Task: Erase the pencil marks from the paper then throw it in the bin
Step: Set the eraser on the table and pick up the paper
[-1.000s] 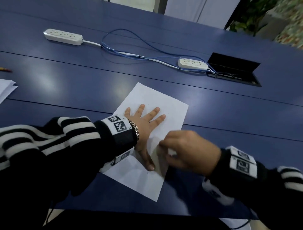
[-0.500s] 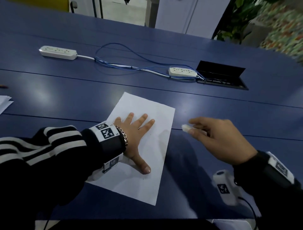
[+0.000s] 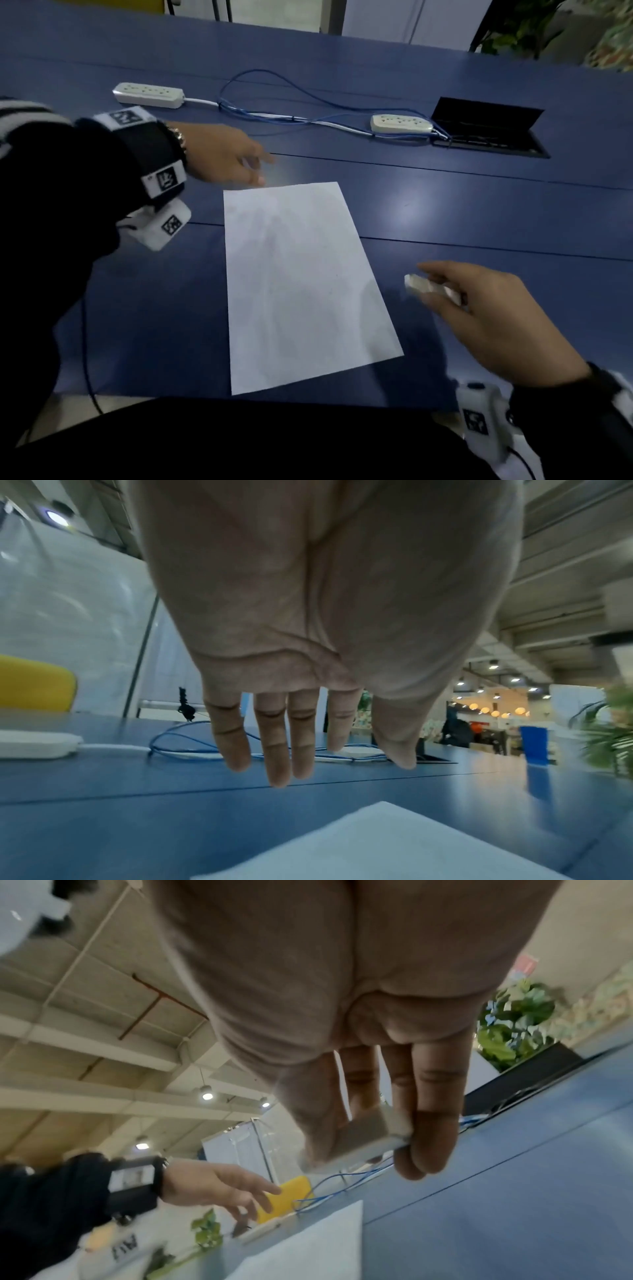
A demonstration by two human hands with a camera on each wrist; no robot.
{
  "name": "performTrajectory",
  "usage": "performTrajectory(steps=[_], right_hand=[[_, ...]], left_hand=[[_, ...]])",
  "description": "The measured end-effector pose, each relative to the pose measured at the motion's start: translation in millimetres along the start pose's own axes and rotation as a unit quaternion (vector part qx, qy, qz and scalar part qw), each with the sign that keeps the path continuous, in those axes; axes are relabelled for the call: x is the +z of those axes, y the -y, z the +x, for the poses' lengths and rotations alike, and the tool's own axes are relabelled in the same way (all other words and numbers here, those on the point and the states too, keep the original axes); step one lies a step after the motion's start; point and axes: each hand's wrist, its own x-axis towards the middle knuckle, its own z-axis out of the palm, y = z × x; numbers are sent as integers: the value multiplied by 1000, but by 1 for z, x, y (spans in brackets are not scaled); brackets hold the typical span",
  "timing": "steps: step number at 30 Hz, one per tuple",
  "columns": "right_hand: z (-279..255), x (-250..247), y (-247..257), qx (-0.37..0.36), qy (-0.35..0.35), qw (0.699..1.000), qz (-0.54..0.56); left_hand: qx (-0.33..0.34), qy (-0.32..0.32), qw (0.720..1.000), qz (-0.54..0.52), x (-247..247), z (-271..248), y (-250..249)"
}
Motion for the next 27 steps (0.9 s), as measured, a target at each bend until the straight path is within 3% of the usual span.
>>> performTrajectory(steps=[8,11,13,15,17,20,24,27], right_hand=[[26,6,-26,135,72,981,-120],[23,1,-20,141,94,975,-146],[11,-4,-8,116,74,981,-137],[-6,-6,13,37,61,992,-102],[-23,2,36,-58,94,992,-61],[-40,29,60,-143,154,977,-25],[-46,53,74,-158,206,962,-80],[-47,59,75,-170,202,959,-103]], left_hand=[[-11,-23,999,28,15,41,-16],[-16,-33,999,23,25,52,-19],[-15,-37,999,16,29,57,-20],[-14,-50,999,15,30,60,-20],[-15,-66,998,14,29,62,-21],[-26,-73,997,14,28,67,-23],[-54,-44,997,22,32,78,-25],[-71,-11,997,34,36,86,-29]])
